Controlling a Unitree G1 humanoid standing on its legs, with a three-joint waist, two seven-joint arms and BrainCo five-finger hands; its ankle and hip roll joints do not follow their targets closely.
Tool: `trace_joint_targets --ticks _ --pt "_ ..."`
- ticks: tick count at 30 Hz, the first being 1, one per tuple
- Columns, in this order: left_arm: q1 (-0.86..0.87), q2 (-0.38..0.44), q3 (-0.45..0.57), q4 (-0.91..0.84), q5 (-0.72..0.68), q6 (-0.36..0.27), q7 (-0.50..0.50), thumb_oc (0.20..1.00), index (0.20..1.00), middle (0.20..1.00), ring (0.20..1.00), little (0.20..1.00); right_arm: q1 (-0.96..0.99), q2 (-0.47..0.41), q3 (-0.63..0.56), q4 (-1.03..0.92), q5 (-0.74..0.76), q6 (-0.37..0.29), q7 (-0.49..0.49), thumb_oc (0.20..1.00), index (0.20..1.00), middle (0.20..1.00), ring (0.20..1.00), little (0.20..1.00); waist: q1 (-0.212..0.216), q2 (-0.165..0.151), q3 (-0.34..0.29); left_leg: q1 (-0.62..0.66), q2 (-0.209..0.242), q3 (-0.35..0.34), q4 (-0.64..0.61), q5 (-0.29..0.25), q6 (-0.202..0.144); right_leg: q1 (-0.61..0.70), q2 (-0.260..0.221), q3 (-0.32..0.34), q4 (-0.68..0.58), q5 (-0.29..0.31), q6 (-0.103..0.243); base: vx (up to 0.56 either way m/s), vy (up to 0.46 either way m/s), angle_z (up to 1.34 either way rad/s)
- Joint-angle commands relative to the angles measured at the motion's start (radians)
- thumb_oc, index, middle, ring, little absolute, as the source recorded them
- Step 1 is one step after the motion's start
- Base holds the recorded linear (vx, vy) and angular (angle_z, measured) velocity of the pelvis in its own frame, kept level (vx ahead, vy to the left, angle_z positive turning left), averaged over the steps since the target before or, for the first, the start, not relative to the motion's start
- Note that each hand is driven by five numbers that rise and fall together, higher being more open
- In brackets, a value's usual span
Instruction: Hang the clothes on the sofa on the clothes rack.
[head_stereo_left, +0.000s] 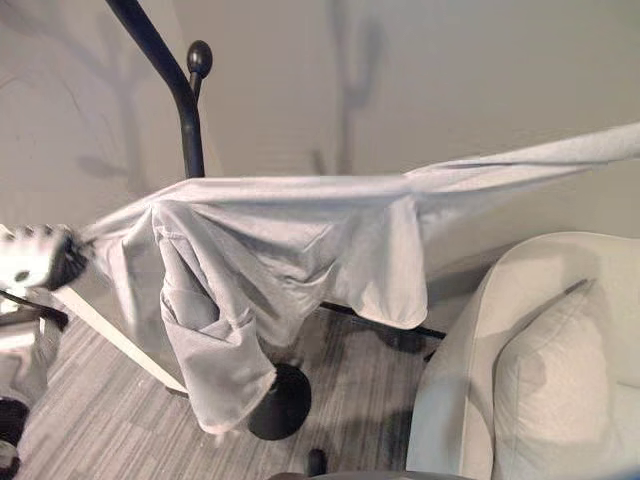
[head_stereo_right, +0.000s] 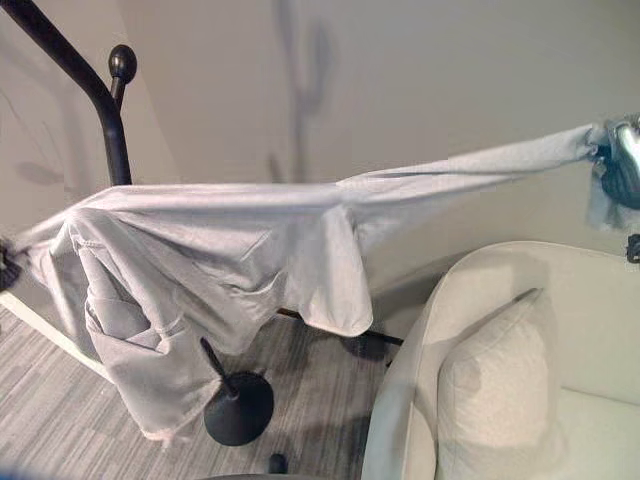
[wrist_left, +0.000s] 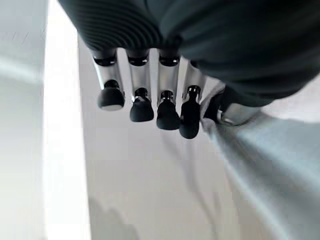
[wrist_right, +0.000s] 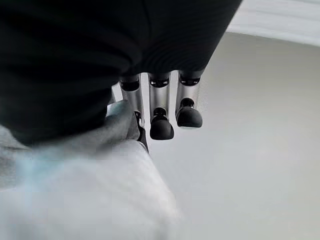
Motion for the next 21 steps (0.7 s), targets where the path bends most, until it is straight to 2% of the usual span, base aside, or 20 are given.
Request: trace_joint_targets --ticks 1,5,6,7,8,9,12,14,15,20,21 --pt "-0.043 0.021 0.038 0.038 0.013 0.031 0.007 0.2 0.2 0.2 0.2 0.2 -0.052 0.002 -0.045 0.01 -0.003 -0.001 0.012 0.2 0.2 0.2 0.2 0.2 0.032 -0.003 -0.044 -0.003 0.099 0.036 -0.018 -0.009 -0.085 -0.023 -0.014 -0.027 -0.023 0.093 0.064 -0.04 -0.031 0.06" --pt "-0.012 -0.083 0.019 0.046 -0.015 0.026 0.008 0.2 0.2 0.2 0.2 0.2 -0.011 0.076 -0.047 -0.062 0.02 -0.033 0.031 0.2 0.2 0.2 0.2 0.2 0.036 -0.012 -0.029 -0.013 0.106 0.027 -0.02 -0.001 -0.087 -0.027 -0.005 -0.023 -0.042 0.102 0.057 -0.06 -0.048 0.02" --pt "-0.002 -0.134 0.008 0.054 -0.028 0.026 0.011 0.2 0.2 0.2 0.2 0.2 0.002 0.13 -0.039 -0.115 0.041 -0.055 0.039 0.2 0.2 0.2 0.2 0.2 0.035 -0.013 -0.023 -0.017 0.109 0.025 -0.021 0.002 -0.087 -0.03 0.0 -0.02 -0.043 0.101 0.055 -0.07 -0.057 0.03" --pt "0.006 -0.164 0.006 0.048 -0.036 0.027 0.013 0.2 0.2 0.2 0.2 0.2 0.017 0.167 -0.04 -0.145 0.058 -0.066 0.046 0.332 0.332 0.332 0.332 0.332 0.034 -0.013 -0.02 -0.02 0.111 0.023 -0.021 0.004 -0.087 -0.032 0.003 -0.018 -0.044 0.101 0.052 -0.05 -0.045 0.02" --pt "0.009 -0.164 0.007 0.046 -0.036 0.028 0.013 0.2 0.2 0.2 0.2 0.2 0.022 0.167 -0.044 -0.15 0.058 -0.066 0.049 0.467 0.467 0.467 0.467 0.467 0.034 -0.013 -0.021 -0.02 0.111 0.022 -0.021 0.004 -0.088 -0.032 0.003 -0.018 -0.044 0.101 0.052 -0.03 -0.025 0.01" --pt "0.015 -0.181 0.003 0.042 -0.038 0.027 0.012 0.2 0.2 0.2 0.2 0.2 0.034 0.193 -0.049 -0.171 0.071 -0.076 0.052 1.0 1.0 1.0 1.0 1.0 0.032 -0.013 -0.02 -0.021 0.112 0.023 -0.021 0.005 -0.088 -0.033 0.004 -0.019 -0.044 0.101 0.051 -0.03 -0.022 0.01" --pt "0.045 -0.256 -0.017 0.05 -0.055 0.02 0.02 0.2 0.2 0.2 0.2 0.2 0.072 0.353 -0.025 -0.226 0.232 -0.141 0.084 1.0 1.0 1.0 1.0 1.0 0.031 -0.012 -0.013 -0.022 0.117 0.025 -0.021 0.01 -0.088 -0.036 0.008 -0.012 -0.044 0.103 0.047 -0.05 -0.034 -0.02" --pt "0.067 -0.344 -0.042 0.128 -0.112 0.009 0.03 0.2 0.2 0.2 0.2 0.2 0.13 0.535 0.058 -0.187 0.428 -0.195 0.168 1.0 1.0 1.0 1.0 1.0 0.025 -0.003 -0.007 -0.019 0.119 0.029 -0.021 0.015 -0.086 -0.039 0.009 -0.007 -0.044 0.11 0.043 -0.07 -0.026 -0.08" --pt "0.075 -0.356 -0.044 0.135 -0.123 0.005 0.03 0.2 0.2 0.2 0.2 0.2 0.146 0.559 0.085 -0.178 0.467 -0.205 0.205 1.0 1.0 1.0 1.0 1.0 0.025 -0.002 -0.008 -0.02 0.121 0.029 -0.021 0.016 -0.087 -0.04 0.01 -0.006 -0.044 0.111 0.043 -0.04 -0.016 -0.03" --pt "0.077 -0.356 -0.043 0.135 -0.124 0.004 0.03 0.2 0.2 0.2 0.2 0.2 0.144 0.559 0.087 -0.176 0.47 -0.206 0.207 1.0 1.0 1.0 1.0 1.0 0.024 -0.003 -0.009 -0.02 0.121 0.03 -0.021 0.016 -0.087 -0.04 0.01 -0.006 -0.044 0.111 0.043 -0.01 -0.002 0.0" --pt "0.096 -0.391 -0.053 0.159 -0.157 -0.014 0.031 0.2 0.2 0.2 0.2 0.2 0.179 0.605 0.166 -0.127 0.583 -0.23 0.31 1.0 1.0 1.0 1.0 1.0 0.022 0.0 -0.005 -0.017 0.124 0.034 -0.021 0.021 -0.09 -0.041 0.01 -0.005 -0.043 0.116 0.042 -0.09 -0.029 -0.02"
